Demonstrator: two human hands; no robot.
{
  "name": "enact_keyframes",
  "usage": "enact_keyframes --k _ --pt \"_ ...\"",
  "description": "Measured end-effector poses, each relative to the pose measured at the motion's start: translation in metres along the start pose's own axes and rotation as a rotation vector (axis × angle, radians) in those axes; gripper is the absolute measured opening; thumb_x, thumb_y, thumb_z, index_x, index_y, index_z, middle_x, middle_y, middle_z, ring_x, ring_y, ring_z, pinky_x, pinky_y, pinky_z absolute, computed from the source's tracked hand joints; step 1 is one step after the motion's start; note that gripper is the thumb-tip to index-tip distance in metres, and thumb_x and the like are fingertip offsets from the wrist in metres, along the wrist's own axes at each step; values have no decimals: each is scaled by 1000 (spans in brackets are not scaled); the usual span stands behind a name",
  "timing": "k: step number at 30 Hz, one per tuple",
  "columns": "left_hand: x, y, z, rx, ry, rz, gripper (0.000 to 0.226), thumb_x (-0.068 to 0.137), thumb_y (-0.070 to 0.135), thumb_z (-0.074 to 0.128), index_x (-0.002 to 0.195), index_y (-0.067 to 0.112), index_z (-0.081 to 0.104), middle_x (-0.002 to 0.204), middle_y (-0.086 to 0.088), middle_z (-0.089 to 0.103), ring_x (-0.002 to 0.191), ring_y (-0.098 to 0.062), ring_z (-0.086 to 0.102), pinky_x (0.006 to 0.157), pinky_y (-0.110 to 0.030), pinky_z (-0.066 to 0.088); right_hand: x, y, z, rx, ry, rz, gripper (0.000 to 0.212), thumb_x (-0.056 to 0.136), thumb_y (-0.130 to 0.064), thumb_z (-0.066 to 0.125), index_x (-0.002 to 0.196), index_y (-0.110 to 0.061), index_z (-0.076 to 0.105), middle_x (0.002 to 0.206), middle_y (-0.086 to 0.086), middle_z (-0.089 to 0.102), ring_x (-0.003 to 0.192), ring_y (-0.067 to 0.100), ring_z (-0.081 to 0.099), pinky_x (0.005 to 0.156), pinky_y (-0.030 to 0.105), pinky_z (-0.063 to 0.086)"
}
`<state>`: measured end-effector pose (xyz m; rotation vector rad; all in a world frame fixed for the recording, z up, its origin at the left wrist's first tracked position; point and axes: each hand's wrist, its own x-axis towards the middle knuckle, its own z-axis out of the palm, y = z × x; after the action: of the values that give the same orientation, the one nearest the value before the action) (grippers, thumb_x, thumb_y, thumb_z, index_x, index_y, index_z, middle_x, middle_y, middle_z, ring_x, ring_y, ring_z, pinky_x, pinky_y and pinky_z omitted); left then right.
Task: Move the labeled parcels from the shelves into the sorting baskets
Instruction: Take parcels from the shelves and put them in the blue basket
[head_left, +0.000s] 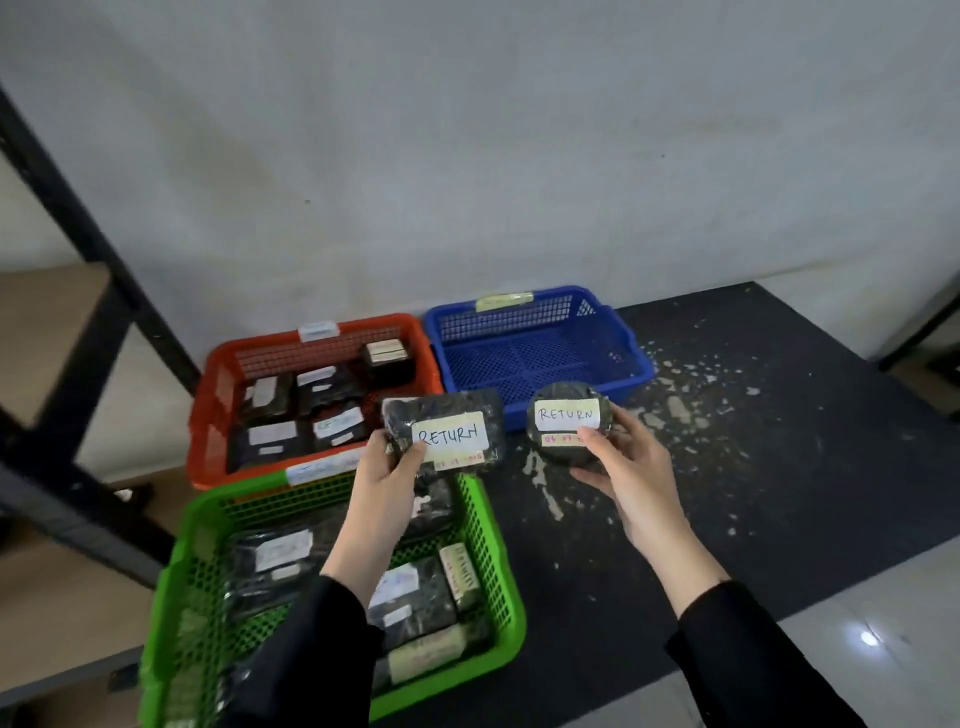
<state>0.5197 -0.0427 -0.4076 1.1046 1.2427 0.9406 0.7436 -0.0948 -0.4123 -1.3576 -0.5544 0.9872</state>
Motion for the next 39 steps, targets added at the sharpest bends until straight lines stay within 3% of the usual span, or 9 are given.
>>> enact_keyframes --k 6,10,14,17,20,26,29,34,39 --pt "102 -2 59 49 32 -23 30 96 20 52 126 14 53 122 -1 63 113 -18 59 103 -38 43 118 -6 -7 -1 77 117 49 84 -9 69 128 -12 47 118 8 61 103 24 64 71 34 59" --pt "181 -11 98 57 120 -126 24 94 19 56 118 13 57 119 -7 63 109 -23 60 101 -44 46 202 0 -8 48 113 301 16 87 -9 64 102 -3 60 110 13 63 100 25 63 80 39 56" --pt "249 -29 129 54 106 -250 19 93 19 58 112 13 60 115 -8 65 104 -25 62 99 -47 48 274 25 -3 -9 163 369 35 88 -11 64 118 -2 50 124 12 55 108 28 60 81 38 56" --pt "285 -44 147 76 114 -298 15 93 16 59 107 11 62 113 -11 66 101 -27 62 97 -49 49 311 45 11 -78 237 372 41 87 -11 66 123 -7 47 119 8 50 106 27 57 84 37 55" --pt "308 -53 158 94 147 -317 13 93 15 59 104 10 63 110 -11 66 97 -24 61 89 -38 50 335 60 25 -107 332 360 38 88 -13 66 120 -7 47 110 8 51 92 23 55 80 35 55" --pt "332 -60 174 146 241 -292 37 87 17 68 115 13 45 98 -2 54 89 -18 56 74 -28 43 365 79 34 -145 479 320 31 90 -16 62 112 -10 41 123 18 54 107 32 58 90 39 52" --pt "336 -65 179 257 283 -254 36 86 16 69 114 8 48 97 -4 56 85 -18 55 70 -27 42 369 84 34 -180 459 316 47 87 -15 66 127 -6 42 127 15 54 111 28 56 89 30 47" --pt "339 -73 182 344 320 -196 33 85 18 69 111 5 53 92 -5 56 87 -23 58 71 -30 44 367 85 34 -228 417 290 45 89 -11 60 132 -8 46 129 11 53 114 24 54 100 38 45" --pt "342 -67 176 381 310 -193 58 85 23 69 134 8 40 101 -7 57 89 -19 52 75 -29 43 353 74 24 -249 200 258 52 93 -10 53 143 -12 38 138 1 50 123 18 49 106 35 40"
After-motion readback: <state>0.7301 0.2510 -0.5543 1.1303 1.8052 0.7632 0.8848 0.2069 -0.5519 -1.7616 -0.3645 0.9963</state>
